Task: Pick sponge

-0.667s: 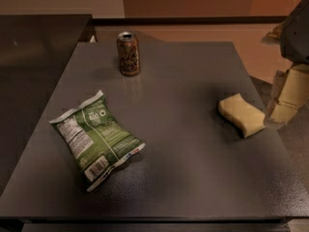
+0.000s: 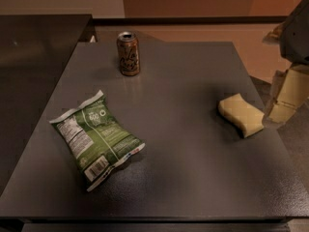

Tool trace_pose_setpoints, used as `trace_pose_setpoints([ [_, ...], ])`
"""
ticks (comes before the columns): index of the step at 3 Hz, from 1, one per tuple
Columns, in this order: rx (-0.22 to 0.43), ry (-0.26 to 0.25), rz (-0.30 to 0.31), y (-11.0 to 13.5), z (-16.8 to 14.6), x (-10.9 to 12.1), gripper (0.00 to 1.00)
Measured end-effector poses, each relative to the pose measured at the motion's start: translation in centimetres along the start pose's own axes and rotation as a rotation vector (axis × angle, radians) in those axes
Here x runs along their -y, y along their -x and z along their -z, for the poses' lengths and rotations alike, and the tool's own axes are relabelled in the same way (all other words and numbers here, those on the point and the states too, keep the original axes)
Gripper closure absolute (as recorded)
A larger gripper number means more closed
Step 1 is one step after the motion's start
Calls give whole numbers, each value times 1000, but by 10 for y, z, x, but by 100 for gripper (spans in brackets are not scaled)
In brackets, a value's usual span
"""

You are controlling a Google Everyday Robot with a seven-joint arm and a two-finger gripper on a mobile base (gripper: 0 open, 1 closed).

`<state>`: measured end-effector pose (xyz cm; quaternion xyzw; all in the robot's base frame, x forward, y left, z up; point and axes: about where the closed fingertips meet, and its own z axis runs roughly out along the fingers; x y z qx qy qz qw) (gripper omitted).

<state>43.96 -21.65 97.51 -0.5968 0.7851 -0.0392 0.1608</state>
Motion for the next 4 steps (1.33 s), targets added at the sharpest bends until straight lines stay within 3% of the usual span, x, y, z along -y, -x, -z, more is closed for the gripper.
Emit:
trace_pose_setpoints([
  [2,-60,-5,-164,-16,-40,12,0],
  [4,-82,68,-347,-41,-99,14,0],
])
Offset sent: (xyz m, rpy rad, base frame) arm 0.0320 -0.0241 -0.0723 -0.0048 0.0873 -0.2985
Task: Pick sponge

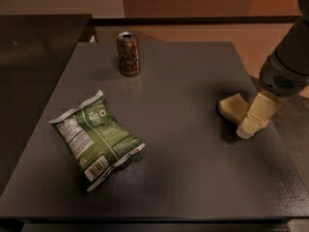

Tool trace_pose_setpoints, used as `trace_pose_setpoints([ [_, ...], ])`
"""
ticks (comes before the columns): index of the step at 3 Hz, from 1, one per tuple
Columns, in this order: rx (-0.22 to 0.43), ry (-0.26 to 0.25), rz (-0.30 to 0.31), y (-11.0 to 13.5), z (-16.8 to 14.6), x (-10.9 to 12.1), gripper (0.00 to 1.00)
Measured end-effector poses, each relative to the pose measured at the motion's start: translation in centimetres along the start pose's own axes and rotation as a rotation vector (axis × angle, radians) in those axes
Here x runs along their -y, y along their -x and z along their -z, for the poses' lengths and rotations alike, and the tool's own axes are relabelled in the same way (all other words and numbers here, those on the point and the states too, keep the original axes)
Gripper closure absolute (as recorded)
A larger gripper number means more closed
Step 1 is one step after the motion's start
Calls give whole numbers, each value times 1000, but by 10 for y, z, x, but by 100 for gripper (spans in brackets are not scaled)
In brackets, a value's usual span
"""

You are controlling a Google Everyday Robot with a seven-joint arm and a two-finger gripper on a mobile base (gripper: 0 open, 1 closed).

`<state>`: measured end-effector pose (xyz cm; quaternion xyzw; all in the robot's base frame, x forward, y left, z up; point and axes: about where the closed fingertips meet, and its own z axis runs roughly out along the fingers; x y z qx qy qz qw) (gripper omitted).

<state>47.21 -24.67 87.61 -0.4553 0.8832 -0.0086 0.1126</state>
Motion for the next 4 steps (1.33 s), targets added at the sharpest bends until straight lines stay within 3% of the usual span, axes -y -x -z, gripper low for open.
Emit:
trace_pose_setpoints([
  [1,-23,21,-44,-6,-22,0,0],
  [2,-42,45,-66,-7,-34,-3,18],
  [4,-51,70,-73,0,-34,-7,65],
])
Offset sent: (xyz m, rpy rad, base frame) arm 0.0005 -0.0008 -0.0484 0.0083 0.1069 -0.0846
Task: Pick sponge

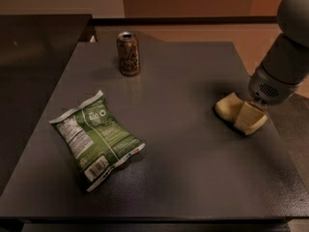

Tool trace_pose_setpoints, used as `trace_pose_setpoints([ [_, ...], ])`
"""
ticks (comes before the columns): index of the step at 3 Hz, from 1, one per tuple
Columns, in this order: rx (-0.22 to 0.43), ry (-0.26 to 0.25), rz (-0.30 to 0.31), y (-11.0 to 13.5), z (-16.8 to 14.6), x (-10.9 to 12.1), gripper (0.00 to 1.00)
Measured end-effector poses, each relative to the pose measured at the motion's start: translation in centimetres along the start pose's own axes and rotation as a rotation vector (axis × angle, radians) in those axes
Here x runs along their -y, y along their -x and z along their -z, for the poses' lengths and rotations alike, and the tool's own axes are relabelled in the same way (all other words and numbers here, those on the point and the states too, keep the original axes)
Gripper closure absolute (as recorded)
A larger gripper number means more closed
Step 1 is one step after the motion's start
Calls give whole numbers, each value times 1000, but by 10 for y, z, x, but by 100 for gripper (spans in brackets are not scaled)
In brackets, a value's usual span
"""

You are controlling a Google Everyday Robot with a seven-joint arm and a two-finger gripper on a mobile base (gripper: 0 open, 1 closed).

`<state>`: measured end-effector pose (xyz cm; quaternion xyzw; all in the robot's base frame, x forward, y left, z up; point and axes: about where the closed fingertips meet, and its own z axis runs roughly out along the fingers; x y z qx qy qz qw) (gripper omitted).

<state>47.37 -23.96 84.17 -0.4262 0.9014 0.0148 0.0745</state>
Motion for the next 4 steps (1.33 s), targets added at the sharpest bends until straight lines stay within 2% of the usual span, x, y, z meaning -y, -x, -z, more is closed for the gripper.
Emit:
trace_pose_setpoints([
  [1,20,-7,23,13,16,-1,88],
  [2,49,-26,65,33,41,0,100],
  [4,107,-104,156,68,111,13,100],
])
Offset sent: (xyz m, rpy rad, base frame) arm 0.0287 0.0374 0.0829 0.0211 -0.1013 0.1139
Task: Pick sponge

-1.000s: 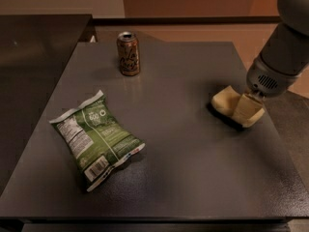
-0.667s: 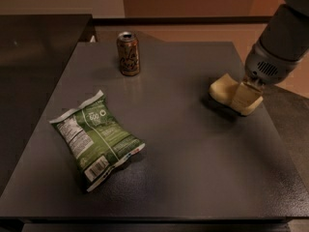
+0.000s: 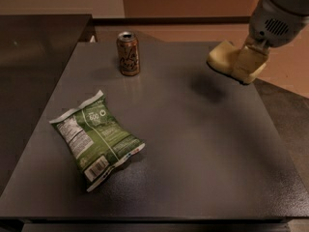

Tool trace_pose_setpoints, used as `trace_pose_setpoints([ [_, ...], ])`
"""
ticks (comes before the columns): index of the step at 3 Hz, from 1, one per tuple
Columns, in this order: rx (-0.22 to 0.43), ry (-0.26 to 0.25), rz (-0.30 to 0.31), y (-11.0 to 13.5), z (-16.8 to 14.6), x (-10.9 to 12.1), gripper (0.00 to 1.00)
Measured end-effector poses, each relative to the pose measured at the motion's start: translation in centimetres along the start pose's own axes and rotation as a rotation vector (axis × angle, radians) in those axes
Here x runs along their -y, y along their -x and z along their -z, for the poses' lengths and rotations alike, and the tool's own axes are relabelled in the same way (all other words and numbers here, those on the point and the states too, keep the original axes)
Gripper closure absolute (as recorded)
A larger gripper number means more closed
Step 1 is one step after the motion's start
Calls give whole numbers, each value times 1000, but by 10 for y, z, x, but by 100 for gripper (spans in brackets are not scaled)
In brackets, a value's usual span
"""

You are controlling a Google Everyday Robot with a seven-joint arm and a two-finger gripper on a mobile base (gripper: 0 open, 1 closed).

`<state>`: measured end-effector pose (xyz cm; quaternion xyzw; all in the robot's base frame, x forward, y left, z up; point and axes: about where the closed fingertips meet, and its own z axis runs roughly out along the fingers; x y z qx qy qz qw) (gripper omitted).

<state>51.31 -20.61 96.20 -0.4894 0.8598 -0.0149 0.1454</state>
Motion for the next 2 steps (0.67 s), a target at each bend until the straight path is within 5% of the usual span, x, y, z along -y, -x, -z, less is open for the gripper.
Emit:
trace_pose_setpoints([
  [2,61,-24,60,16,24,9,100],
])
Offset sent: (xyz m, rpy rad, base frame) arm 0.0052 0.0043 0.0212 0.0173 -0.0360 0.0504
